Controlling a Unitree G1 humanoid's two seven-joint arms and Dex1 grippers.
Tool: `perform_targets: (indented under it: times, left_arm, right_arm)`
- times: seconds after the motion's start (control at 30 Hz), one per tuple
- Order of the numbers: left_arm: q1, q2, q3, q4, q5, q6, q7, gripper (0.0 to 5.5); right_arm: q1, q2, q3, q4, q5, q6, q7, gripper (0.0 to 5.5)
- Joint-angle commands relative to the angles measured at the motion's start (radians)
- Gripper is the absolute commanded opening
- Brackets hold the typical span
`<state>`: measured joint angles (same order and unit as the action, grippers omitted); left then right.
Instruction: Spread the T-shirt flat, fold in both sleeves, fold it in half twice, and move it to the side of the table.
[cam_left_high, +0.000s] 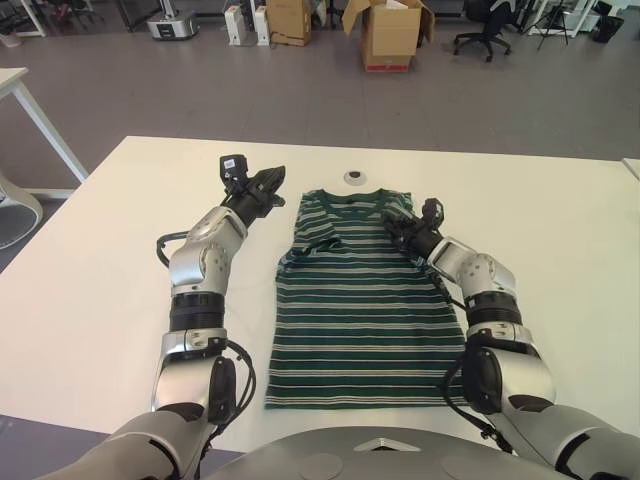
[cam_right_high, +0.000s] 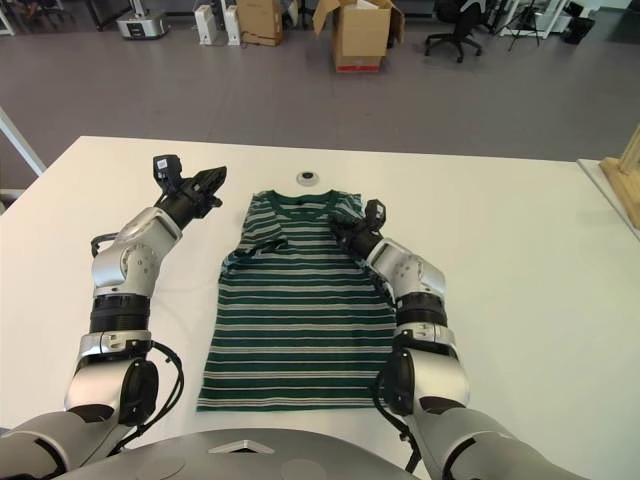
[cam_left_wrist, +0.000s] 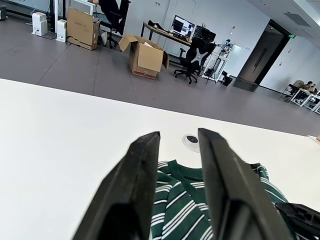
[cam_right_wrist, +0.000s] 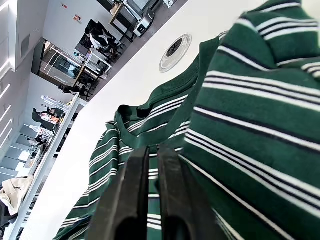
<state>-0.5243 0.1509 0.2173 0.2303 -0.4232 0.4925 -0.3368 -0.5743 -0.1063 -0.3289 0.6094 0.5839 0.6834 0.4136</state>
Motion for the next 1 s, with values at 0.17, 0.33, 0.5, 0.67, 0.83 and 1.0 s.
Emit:
perform_targets:
  times: [0.17,0.33,0.5,0.67,0.83,1.0]
  left_arm:
    - [0.0,0.114,-0.104,-0.07,0.051,-0.107,-0.204,1.39]
    - [0.155,0.507,-0.319,0.002,0.388,-0.873,-0.62,1.39]
    - [0.4,0.725,-0.352,0.122,0.354,-1.384,-0.831,1.67]
    - [0.474,0.786,-0.396,0.258,0.35,-1.643,-0.858,2.52]
    - [0.5,0.778,-0.459,0.309,0.496,-1.88,-0.79,2.7]
    - [0.494,0.7,-0.463,0.274,0.649,-1.942,-0.67,2.7]
  right_arm:
    - [0.038,-0.061,-0.063,-0.451,0.22,0.139,0.071,1.05]
    - [0.306,-0.556,0.252,-0.634,-0.317,-0.354,0.369,1.05]
    - [0.669,-0.782,0.263,-0.597,-0.519,-0.989,0.587,1.52]
    - [0.829,-0.846,0.258,-0.44,-0.549,-1.42,0.667,2.41]
    - [0.785,-0.909,0.3,-0.216,-0.76,-1.775,0.587,2.6]
    - [0.674,-0.905,0.362,-0.117,-0.919,-1.994,0.467,2.6]
